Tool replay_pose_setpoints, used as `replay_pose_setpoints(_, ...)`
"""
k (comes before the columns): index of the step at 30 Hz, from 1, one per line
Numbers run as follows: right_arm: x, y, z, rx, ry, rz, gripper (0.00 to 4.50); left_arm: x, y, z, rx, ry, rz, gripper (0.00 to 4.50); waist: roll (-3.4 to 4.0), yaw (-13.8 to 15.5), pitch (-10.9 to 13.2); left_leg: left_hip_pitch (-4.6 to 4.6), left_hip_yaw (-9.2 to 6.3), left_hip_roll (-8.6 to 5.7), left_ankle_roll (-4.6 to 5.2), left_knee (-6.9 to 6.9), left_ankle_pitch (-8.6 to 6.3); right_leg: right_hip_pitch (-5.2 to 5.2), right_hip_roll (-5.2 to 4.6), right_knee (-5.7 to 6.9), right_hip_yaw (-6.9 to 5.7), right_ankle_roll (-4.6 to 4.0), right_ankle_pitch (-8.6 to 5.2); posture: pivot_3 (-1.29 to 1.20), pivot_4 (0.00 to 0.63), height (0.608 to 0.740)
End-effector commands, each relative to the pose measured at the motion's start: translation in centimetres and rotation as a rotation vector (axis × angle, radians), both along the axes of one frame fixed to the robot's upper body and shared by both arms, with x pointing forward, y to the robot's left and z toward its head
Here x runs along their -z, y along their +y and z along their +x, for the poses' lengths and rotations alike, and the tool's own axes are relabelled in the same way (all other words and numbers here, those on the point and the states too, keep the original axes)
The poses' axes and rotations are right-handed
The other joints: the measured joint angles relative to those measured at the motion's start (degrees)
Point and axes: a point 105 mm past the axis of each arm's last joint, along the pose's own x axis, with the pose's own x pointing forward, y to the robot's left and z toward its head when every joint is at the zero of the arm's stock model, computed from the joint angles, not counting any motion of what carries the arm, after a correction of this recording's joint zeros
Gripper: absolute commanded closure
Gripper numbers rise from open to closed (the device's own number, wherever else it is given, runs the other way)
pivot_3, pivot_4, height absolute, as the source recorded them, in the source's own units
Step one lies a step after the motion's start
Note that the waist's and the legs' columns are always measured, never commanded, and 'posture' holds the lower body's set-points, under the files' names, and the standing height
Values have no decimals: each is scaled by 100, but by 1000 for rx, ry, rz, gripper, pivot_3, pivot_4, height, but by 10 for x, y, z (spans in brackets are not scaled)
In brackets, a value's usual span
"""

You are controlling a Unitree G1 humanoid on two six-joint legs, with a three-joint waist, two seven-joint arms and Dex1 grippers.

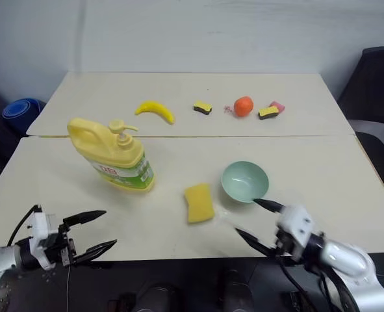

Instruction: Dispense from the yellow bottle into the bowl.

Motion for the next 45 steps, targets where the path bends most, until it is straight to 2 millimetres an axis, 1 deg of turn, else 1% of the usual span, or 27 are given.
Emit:
replay_pose_setpoints(1,2,34,10,-67,79,-87,0,-2,-7,-5,75,22,1,26,4,-7,1,-1,0,-1,-1,0,0,-3,1,1,-1,-1,0,0,150,740)
replay_pose_setpoints(3,5,55,20,-106,92,-144,0,-3,-9,-7,94,34,5,26,2,12,0,-11,-2,-2,-2,1,0,-13,2,-1,-6,-2,-1,0,150,740)
replay_pose_setpoints(5,10,67,26,-138,107,-217,0,-3,-10,-8,101,36,10,26,2,14,0,-18,-11,-1,-5,3,2,-13,6,4,-16,-3,-2,0,150,740)
replay_pose_setpoints(7,19,76,34,-166,121,-344,0,-4,-10,-9,101,40,12,26,0,9,-1,-23,-18,-6,-4,7,3,-11,5,8,-21,-2,-1,0,150,740)
replay_pose_setpoints(11,24,89,56,-152,112,-502,0,-4,-10,-10,96,46,13,26,-2,-8,-3,-26,-18,-10,1,21,2,-7,1,7,-20,-1,-1,0,150,740)
replay_pose_setpoints(16,42,96,62,-191,187,-679,0,-3,-14,-8,80,30,1,26,-2,-62,-3,-28,-21,-7,-1,23,3,-8,3,15,-25,-1,0,0,150,740)
replay_pose_setpoints(19,53,100,55,-243,289,-703,0,-3,-17,-5,74,18,-6,26,-3,-103,-3,-30,-23,-8,-1,23,3,-7,3,15,-28,0,0,0,150,740)
replay_pose_setpoints(21,58,101,52,-267,329,-718,356,-3,-19,-4,70,8,-10,0,-3,-129,-3,-29,-23,-8,-1,23,3,-6,3,16,-28,1,1,0,150,740)
replay_pose_setpoints(22,58,102,54,-261,335,-717,681,-4,-20,-3,69,6,-12,0,-5,-132,-5,-28,-23,-8,-2,23,3,-5,4,16,-28,2,1,0,150,740)
replay_pose_setpoints(23,59,101,54,-273,343,-728,848,-4,-20,-2,66,2,-14,0,-9,-135,-7,-27,-23,-7,-3,23,4,-5,5,17,-28,2,1,0,150,740)
replay_pose_setpoints(25,61,101,56,-285,332,-756,1479,-4,-21,0,61,-6,-19,0,-8,-138,-7,-27,-23,-7,-4,23,5,-5,6,17,-29,2,1,0,150,740)
replay_pose_setpoints(26,62,100,56,-291,330,-770,1867,-4,-22,0,58,-10,-19,0,-9,-138,-7,-27,-23,-6,-5,23,5,-5,6,17,-29,2,1,0,150,740)
replay_pose_setpoints(27,63,99,57,-297,324,-779,2099,-5,-22,1,53,-15,-20,0,-9,-137,-7,-26,-23,-6,-5,23,5,-4,6,17,-29,2,1,0,150,740)
replay_pose_setpoints(29,59,103,59,-317,277,-752,2732,-6,-22,4,34,-30,-25,0,-9,-132,-7,-26,-23,-7,-5,23,5,-4,6,17,-29,2,1,0,150,740)
replay_pose_setpoints(30,53,108,62,-310,247,-712,3062,-7,-21,5,20,-37,-32,0,-10,-135,-7,-26,-23,-7,-5,23,5,-4,6,17,-29,2,1,0,150,740)
replay_pose_setpoints(33,36,115,58,-354,203,-612,4044,-10,-19,8,-12,-43,-63,0,-11,-135,-8,-27,-22,-7,-8,23,6,-5,6,17,-29,3,2,0,150,740)
replay_pose_setpoints(34,28,116,53,-392,195,-566,4364,-12,-18,9,-20,-45,-73,0,-11,-134,-8,-27,-23,-6,-9,23,6,-5,7,16,-29,3,2,0,150,740)
replay_pose_setpoints(35,16,120,46,-437,189,-478,4480,-16,-17,11,-41,-61,-88,0,-10,-134,-7,-28,-23,-5,-9,23,6,-5,7,16,-30,4,2,0,150,740)
replay_pose_setpoints(37,-12,120,35,-501,174,-309,4480,-24,-15,15,-59,-63,-136,0,-10,-114,-7,-30,-24,-5,-9,23,6,-5,7,14,-31,4,2,0,150,740)
replay_pose_setpoints(39,-36,108,33,-503,131,-200,4480,-28,-17,14,-37,-54,-146,0,-9,-105,-7,-31,-30,-5,-9,23,6,-4,7,12,-33,5,3,0,150,740)
replay_pose_setpoints(40,-51,90,38,-451,92,-151,4480,-30,-21,14,-10,-51,-144,0,-9,-111,-7,-32,-31,-6,-9,23,6,-2,6,11,-33,7,4,0,150,740)
replay_pose_setpoints(41,-61,77,41,-413,65,-121,4480,-32,-23,13,8,-47,-144,0,-9,-100,-6,-29,-29,-6,-8,23,6,1,6,9,-31,9,5,0,150,740)
replay_pose_setpoints(43,-84,33,57,-235,14,-93,4480,-36,-30,14,51,-55,-146,0,-8,-47,-6,-30,-32,-10,-5,23,4,6,2,5,-33,10,6,0,150,740)
replay_pose_setpoints(44,-90,18,61,-177,-6,-94,4480,-38,-32,15,63,-58,-148,0,-6,-19,-5,-30,-30,-15,-2,24,3,5,-2,4,-29,11,6,0,150,740)
replay_pose_setpoints(45,-95,-10,69,-69,-4,-110,4480,-39,-36,15,85,-67,-144,0,-6,-19,-5,-31,-30,-18,1,24,3,5,-4,2,-29,12,7,0,150,740)
